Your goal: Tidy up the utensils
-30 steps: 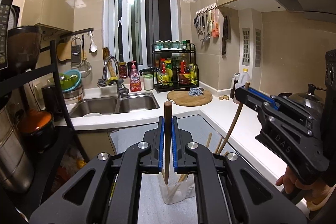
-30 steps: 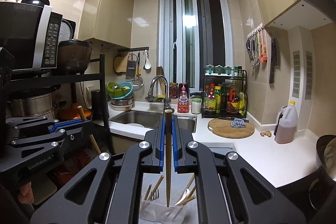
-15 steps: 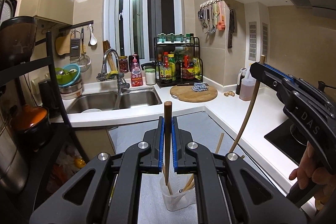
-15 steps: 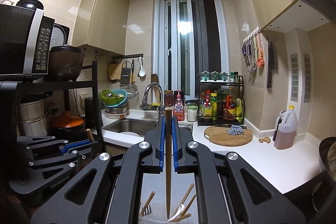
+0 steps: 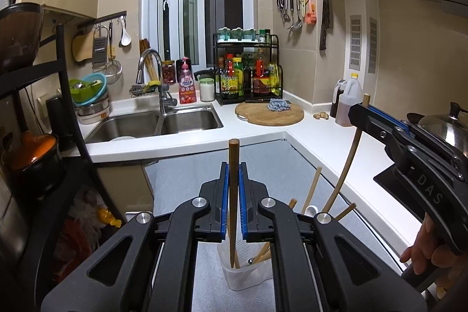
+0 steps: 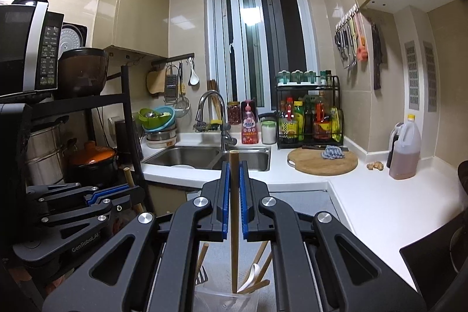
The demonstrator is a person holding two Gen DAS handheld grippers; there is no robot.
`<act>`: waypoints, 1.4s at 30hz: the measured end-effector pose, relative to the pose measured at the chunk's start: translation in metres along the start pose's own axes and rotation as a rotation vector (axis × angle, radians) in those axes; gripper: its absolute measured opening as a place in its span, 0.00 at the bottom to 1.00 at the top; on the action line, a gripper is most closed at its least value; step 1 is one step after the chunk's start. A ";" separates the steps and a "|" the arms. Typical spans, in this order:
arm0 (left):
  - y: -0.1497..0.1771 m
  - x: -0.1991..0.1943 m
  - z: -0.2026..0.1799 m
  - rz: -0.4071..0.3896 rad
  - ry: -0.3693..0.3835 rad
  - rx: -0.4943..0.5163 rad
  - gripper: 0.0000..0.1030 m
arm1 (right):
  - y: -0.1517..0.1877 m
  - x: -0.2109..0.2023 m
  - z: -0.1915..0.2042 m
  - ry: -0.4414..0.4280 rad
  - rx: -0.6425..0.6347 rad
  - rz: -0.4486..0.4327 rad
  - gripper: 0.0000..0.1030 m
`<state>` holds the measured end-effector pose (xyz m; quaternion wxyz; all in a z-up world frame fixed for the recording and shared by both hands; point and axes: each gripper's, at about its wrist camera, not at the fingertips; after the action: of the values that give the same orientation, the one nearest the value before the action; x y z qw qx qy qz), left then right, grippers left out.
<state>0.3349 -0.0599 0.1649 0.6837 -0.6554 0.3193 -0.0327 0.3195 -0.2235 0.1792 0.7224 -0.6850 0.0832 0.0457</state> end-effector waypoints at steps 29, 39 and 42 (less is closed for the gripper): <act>0.107 -0.059 -0.026 0.059 -0.217 -0.064 0.93 | 0.126 -0.070 -0.002 0.191 -0.050 0.225 0.95; 0.116 -0.071 -0.031 0.039 -0.231 -0.076 0.93 | 0.136 -0.082 -0.003 0.195 -0.052 0.235 0.95; 0.117 -0.072 -0.031 0.040 -0.243 -0.071 0.93 | 0.136 -0.084 -0.003 0.195 -0.053 0.228 0.95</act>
<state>0.2191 -0.0377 0.0878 0.6941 -0.6720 0.2478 0.0720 0.2123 -0.2144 0.0607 0.6825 -0.6912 0.2290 0.0629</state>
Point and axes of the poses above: each gripper's, at about its wrist camera, not at the fingertips, and x roughly the way its jaws point, z to its left, y to its underside, and after that the axes turned 12 degrees about y, right-handed
